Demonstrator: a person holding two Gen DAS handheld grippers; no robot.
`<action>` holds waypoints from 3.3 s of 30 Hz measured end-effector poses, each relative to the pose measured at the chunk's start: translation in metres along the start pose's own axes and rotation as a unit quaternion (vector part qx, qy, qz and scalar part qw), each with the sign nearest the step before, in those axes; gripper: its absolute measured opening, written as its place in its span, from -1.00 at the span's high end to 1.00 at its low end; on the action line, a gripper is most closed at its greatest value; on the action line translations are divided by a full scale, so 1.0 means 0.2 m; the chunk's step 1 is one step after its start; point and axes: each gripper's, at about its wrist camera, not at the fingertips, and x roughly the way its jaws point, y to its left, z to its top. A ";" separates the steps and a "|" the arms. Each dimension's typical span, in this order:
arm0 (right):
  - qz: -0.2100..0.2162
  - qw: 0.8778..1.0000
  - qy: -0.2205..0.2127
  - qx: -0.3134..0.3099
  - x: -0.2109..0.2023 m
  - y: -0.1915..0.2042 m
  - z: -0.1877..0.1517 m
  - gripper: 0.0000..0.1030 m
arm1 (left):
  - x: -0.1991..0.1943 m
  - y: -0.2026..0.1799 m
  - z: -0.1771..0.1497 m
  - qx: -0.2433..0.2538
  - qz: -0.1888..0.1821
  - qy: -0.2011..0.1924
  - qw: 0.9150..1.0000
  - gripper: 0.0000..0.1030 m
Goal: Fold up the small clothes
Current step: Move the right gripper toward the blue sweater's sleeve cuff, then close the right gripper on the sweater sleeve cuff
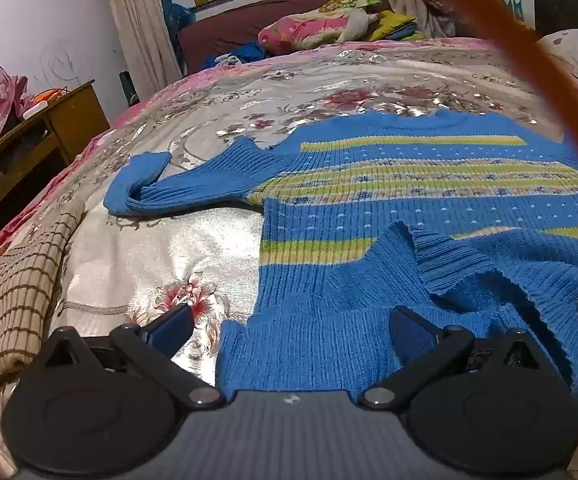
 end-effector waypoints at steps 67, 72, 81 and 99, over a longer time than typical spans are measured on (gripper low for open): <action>-0.007 0.992 -0.005 0.125 0.07 -0.43 0.24 -0.76 | 0.04 -0.12 0.24 0.023 -0.098 -0.049 0.994 -1.00; -0.040 0.987 -0.002 0.158 0.20 -0.71 0.41 -0.60 | 0.09 -0.19 0.32 0.030 -0.119 -0.056 0.991 -1.00; -0.082 0.973 -0.001 0.216 0.47 -1.11 0.69 -0.44 | 0.19 -0.24 0.41 0.060 -0.165 -0.060 0.983 -1.00; -0.126 0.968 0.054 0.212 0.95 -1.19 0.80 -0.19 | 0.00 -0.15 0.03 0.121 -0.341 0.035 0.931 -1.00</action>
